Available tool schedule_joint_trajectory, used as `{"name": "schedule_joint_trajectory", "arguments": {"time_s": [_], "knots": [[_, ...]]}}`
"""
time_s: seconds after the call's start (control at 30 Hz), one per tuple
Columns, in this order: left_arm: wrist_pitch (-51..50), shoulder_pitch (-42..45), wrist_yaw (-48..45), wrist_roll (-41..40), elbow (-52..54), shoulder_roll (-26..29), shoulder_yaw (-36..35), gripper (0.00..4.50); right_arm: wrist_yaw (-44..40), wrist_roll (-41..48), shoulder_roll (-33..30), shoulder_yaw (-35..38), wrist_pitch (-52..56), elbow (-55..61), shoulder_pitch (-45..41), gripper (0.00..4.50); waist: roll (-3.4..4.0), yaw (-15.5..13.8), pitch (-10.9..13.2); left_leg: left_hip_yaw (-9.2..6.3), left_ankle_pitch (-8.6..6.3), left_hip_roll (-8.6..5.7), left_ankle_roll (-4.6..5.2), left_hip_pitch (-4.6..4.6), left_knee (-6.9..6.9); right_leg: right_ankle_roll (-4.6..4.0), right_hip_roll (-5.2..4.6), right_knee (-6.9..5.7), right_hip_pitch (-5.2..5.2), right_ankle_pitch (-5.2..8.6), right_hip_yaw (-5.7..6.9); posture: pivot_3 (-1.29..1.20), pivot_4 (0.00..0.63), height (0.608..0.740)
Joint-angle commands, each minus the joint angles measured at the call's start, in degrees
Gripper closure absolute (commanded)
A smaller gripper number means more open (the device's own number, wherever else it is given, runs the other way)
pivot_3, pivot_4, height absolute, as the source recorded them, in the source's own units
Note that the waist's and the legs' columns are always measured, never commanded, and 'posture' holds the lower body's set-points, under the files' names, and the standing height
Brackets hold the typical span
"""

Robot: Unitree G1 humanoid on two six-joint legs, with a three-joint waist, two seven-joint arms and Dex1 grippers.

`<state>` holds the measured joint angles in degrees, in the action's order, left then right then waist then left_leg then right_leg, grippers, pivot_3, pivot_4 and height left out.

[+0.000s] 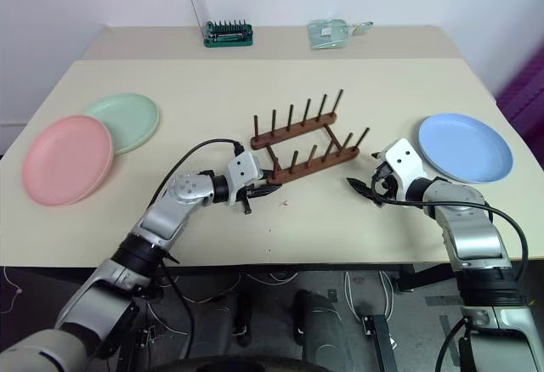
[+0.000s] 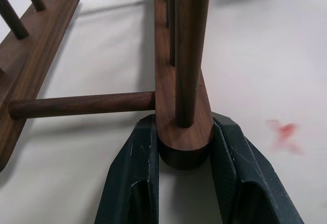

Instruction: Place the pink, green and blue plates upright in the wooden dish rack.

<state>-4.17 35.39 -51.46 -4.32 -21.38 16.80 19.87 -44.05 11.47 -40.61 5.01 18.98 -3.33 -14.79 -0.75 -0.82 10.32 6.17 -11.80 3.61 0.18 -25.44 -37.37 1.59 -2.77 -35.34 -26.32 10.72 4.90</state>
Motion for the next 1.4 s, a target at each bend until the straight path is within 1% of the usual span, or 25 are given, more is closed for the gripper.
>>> {"name": "schedule_joint_trajectory", "arguments": {"time_s": [0.03, 0.1, 0.23, 0.3, 0.33, 0.47, 0.5, 0.57, 0.6, 0.67, 0.7, 0.73, 0.83, 0.87, 0.9, 0.93, 1.1, 1.2, 1.27, 1.33, 1.4], "knots": [[9.13, 6.40, -6.20, -0.01, -9.64, 0.26, -1.28, 3.75, 0.57, 0.19, -1.43, 2.25, 0.24, 4.02, 1.74, 0.00, 0.00, 0.02, 0.00, -0.01, 0.00, 0.00, 0.00, 0.00, 0.01, 0.00, 0.01, 0.00, 0.00, 0.00, 0.00, 0.00, 0.150, 0.730], [12.38, 8.91, -8.21, 0.24, -14.93, -0.33, -1.54, 3.75, 1.04, 0.42, -1.50, 2.89, 0.49, 4.95, 2.55, 0.00, 0.00, 0.17, 0.00, 0.00, 0.00, 0.00, 0.00, 0.00, 0.03, 0.00, 0.03, 0.00, -0.01, 0.00, 0.00, 0.00, 0.150, 0.730], [14.29, 12.94, -11.45, -0.63, -22.69, -2.15, -3.08, 3.75, 2.06, 0.44, -1.50, 4.19, 0.61, 6.06, 4.20, 0.00, -0.01, 0.09, 0.00, 0.01, 0.00, 0.00, 0.01, 0.00, 0.04, 0.01, 0.03, 0.00, -0.02, 0.00, 0.00, 0.00, 0.150, 0.730], [14.17, 14.23, -10.72, -0.13, -25.48, -2.84, -3.85, 2.71, 2.45, 0.40, -1.41, 4.71, 0.50, 6.52, 4.99, 0.00, -0.02, 0.02, 0.01, 0.00, 0.00, 0.00, 0.01, 0.00, 0.02, 0.01, 0.03, 0.00, -0.01, 0.00, 0.00, 0.00, 0.150, 0.730], [14.22, 14.39, -10.45, 0.08, -26.11, -3.03, -4.09, 2.30, 2.68, 0.37, -1.37, 4.98, 0.43, 6.74, 5.36, 0.00, -0.02, 0.02, 0.01, -0.01, 0.00, 0.00, 0.01, -0.01, 0.02, 0.01, 0.03, 0.01, -0.01, 0.00, 0.00, 0.00, 0.150, 0.730], [16.24, 12.72, -6.53, 2.60, -26.40, -2.53, -4.63, 0.29, 3.92, -0.04, -1.33, 5.80, 0.13, 6.77, 6.19, 0.00, -0.02, 0.08, 0.01, -0.02, 0.00, 0.00, 0.01, 0.00, 0.02, 0.01, 0.02, 0.00, 0.00, 0.00, 0.00, 0.00, 0.150, 0.730], [16.13, 12.09, -4.67, 4.08, -26.12, -1.95, -4.26, 0.06, 4.07, 0.04, -1.38, 6.04, 0.23, 6.73, 6.34, 0.00, -0.02, 0.11, 0.01, -0.02, 0.00, 0.00, 0.01, 0.00, 0.03, 0.02, 0.03, 0.00, 0.00, 0.00, 0.00, 0.00, 0.150, 0.730], [11.33, 10.39, -3.68, 4.49, -24.12, -0.71, -4.55, 0.06, 3.78, 0.03, -1.85, 6.07, 0.52, 6.30, 6.42, 0.00, -0.02, 0.17, 0.00, -0.02, 0.00, 0.01, 0.01, 0.01, 0.03, 0.02, 0.04, -0.01, 0.00, -0.01, -0.01, 0.00, 0.150, 0.730], [9.65, 8.82, -3.40, 4.23, -21.49, 0.25, -4.95, 0.01, 3.67, -0.24, -2.25, 5.94, 0.90, 5.81, 6.43, 0.26, -0.01, 0.25, 0.00, -0.01, 0.00, 0.02, 0.01, 0.04, 0.03, 0.02, 0.04, -0.02, 0.01, -0.01, -0.01, 0.00, 0.150, 0.730], [5.12, 4.40, -4.78, 1.82, -12.90, 2.17, -5.94, 0.67, 2.20, -0.56, -3.21, 5.16, 0.46, 5.49, 6.94, 0.85, 0.01, 0.54, -0.01, 0.00, 0.00, 0.04, 0.01, 0.08, 0.03, 0.01, 0.06, -0.04, 0.03, 0.00, -0.02, 0.00, 0.150, 0.730], [3.50, 2.57, -5.52, 1.04, -9.15, 2.88, -6.12, 0.98, 1.71, -0.57, -3.44, 4.92, 0.32, 5.48, 7.12, 1.35, 0.01, 0.73, -0.01, 0.00, 0.00, 0.05, 0.01, 0.09, 0.05, 0.01, 0.06, -0.05, 0.02, 0.00, -0.03, 0.00, 0.150, 0.730], [1.47, 0.05, -6.59, 0.14, -4.18, 3.97, -6.06, 1.39, 1.26, -0.46, -3.49, 4.57, 0.28, 5.51, 7.06, 1.80, 0.01, 0.77, -0.01, 0.00, 0.00, 0.07, 0.01, 0.09, 0.08, 0.01, 0.07, -0.08, 0.00, 0.00, -0.03, 0.00, 0.150, 0.730], [-4.91, -5.29, -7.91, -1.70, 6.93, 5.92, -5.27, 2.91, -0.42, -0.20, -3.59, 3.16, 0.56, 5.68, 6.64, 3.33, 0.03, 1.17, -0.03, -0.01, 0.00, 0.10, 0.01, 0.12, 0.10, 0.02, 0.10, -0.16, 0.00, -0.01, -0.03, 0.00, 0.150, 0.730], [-6.93, -6.99, -8.72, -1.91, 10.73, 6.54, -4.14, 3.37, -0.89, -0.86, -3.72, 2.04, 0.46, 5.64, 6.50, 3.77, 0.03, 1.14, -0.03, -0.01, 0.00, 0.10, 0.01, 0.12, 0.09, 0.01, 0.11, -0.17, 0.00, 0.00, -0.03, 0.00, 0.150, 0.730], [-8.39, -8.15, -9.28, -1.99, 13.42, 6.98, -3.37, 3.92, -1.16, -1.37, -3.80, 1.27, 0.37, 5.59, 6.41, 4.32, 0.03, 1.16, -0.03, -0.02, 0.00, 0.10, 0.01, 0.12, 0.07, 0.01, 0.10, -0.17, 0.01, 0.00, -0.03, 0.00, 0.150, 0.730], [-9.12, -8.84, -9.15, -1.38, 15.37, 7.04, -2.50, 4.30, -1.29, -2.10, -3.82, 0.40, -0.13, 5.25, 6.24, 4.50, 0.04, 1.06, -0.03, -0.02, 0.00, 0.09, 0.00, 0.11, 0.05, 0.00, 0.10, -0.16, 0.01, 0.01, -0.03, 0.00, 0.150, 0.730], [-12.80, -9.05, -4.92, -0.53, 19.25, 3.15, -0.50, 4.30, 0.65, -4.90, -2.01, -2.28, -1.53, 1.68, 3.29, 4.50, 0.04, 0.12, -0.03, -0.01, 0.00, 0.05, 0.01, 0.09, -0.09, 0.00, 0.05, -0.14, 0.05, 0.02, -0.04, 0.00, 0.150, 0.730], [-11.42, -7.50, 1.80, 4.69, 14.97, 0.76, 1.16, 4.30, 2.67, -7.44, -0.34, -4.49, -3.21, -1.65, 0.26, 4.50, 0.04, 0.11, -0.03, -0.03, 0.00, 0.04, 0.01, 0.08, -0.08, 0.00, 0.06, -0.14, 0.05, 0.02, -0.04, 0.00, 0.150, 0.730], [-11.54, -5.71, 9.85, 8.72, 9.69, -1.52, 0.88, 4.30, 5.18, -9.75, 1.78, -6.38, -3.99, -4.54, -2.77, 4.50, 0.00, 0.11, -0.06, -0.04, 0.00, 0.03, 0.01, 0.09, -0.09, 0.00, 0.08, -0.14, 0.09, 0.02, -0.04, 0.00, 0.150, 0.730], [-11.74, -4.45, 15.40, 10.46, 6.01, -3.38, -0.01, 4.30, 7.17, -11.96, 3.36, -7.99, -4.65, -7.23, -5.23, 4.50, -0.02, 0.26, -0.13, -0.05, 0.00, 0.04, 0.01, 0.11, -0.17, 0.01, 0.08, -0.16, 0.14, 0.01, -0.03, 0.00, 0.150, 0.730], [-10.70, -3.37, 18.99, 11.59, 3.38, -4.31, -0.51, 4.30, 8.95, -13.79, 4.74, -9.03, -5.40, -9.82, -7.64, 4.50, -0.03, 0.29, -0.24, -0.06, 0.00, 0.04, 0.01, 0.13, -0.18, 0.01, 0.08, -0.19, 0.16, 0.00, -0.04, 0.00, 0.150, 0.730]]}}
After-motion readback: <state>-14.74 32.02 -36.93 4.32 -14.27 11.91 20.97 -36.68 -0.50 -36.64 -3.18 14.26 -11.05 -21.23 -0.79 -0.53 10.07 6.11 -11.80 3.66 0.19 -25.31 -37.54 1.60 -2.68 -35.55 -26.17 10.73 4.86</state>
